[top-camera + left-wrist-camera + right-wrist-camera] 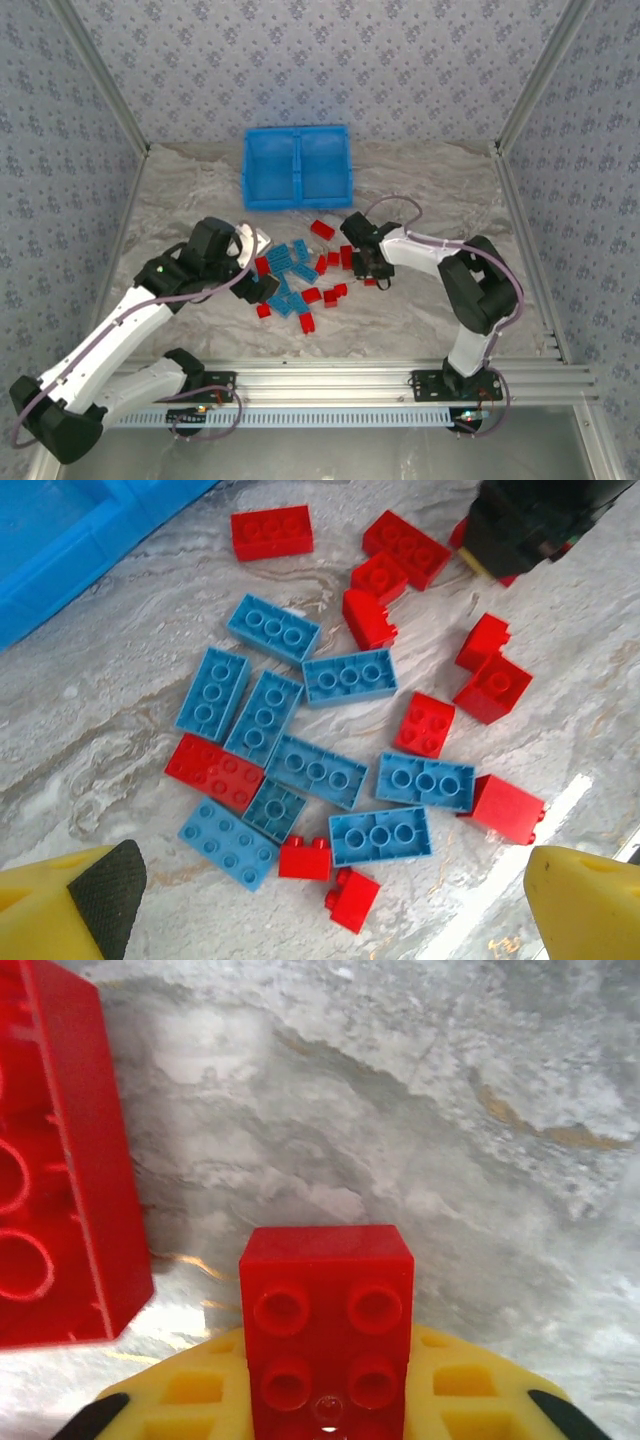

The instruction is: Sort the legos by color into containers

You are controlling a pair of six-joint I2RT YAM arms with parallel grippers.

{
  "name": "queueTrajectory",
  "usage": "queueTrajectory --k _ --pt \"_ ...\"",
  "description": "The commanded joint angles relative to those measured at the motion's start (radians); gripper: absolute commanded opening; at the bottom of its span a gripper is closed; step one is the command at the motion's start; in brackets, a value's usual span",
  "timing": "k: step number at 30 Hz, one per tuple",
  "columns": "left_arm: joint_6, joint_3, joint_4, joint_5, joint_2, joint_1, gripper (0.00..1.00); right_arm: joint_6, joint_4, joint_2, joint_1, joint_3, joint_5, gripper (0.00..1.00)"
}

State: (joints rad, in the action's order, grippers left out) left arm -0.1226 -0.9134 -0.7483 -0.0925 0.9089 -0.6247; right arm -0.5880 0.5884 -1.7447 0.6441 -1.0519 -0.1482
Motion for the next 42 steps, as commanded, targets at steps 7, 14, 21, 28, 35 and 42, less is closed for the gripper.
queueTrajectory --k 7,14,21,28,35,42 --pt "0.032 0.076 0.115 0.139 -0.204 -0.006 0.99 0.071 0.018 0.336 0.082 -0.141 -0.127 0.21" --pt "0.029 0.074 0.119 0.179 -0.256 -0.005 0.99 0.192 -0.016 0.049 0.058 -0.573 -0.078 0.21" --pt "0.016 0.099 0.142 0.197 -0.318 -0.005 0.99 0.234 0.074 -0.394 -0.012 -1.045 -0.148 0.19" --pt "0.015 0.098 0.147 0.207 -0.315 -0.005 0.99 0.252 0.160 -0.724 -0.056 -1.385 -0.070 0.23" --pt "0.023 0.103 0.154 0.237 -0.312 -0.004 0.99 0.212 0.204 -0.809 -0.073 -1.486 -0.017 0.37" --pt "0.071 0.105 0.174 0.312 -0.290 -0.003 0.99 0.222 0.241 -0.714 -0.083 -1.488 -0.002 0.43"
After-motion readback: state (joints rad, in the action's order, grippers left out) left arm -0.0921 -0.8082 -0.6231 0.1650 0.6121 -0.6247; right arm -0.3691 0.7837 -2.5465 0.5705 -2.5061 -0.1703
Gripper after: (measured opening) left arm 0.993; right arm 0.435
